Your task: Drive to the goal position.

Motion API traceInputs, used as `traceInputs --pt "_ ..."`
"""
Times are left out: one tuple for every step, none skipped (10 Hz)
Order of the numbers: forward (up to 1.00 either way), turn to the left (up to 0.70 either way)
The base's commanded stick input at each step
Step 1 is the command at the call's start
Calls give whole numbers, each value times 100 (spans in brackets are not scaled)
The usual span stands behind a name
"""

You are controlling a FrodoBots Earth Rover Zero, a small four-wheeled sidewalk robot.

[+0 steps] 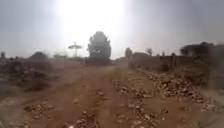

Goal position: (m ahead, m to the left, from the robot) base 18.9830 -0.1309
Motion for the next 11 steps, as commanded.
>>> traceInputs --pt "45 0" --pt "45 0" --pt "45 0" --pt "45 0" --pt "45 0" --pt "45 0" --pt "45 0" --pt "45 0" --pt "45 0" --pt "45 0" --pt "45 0"
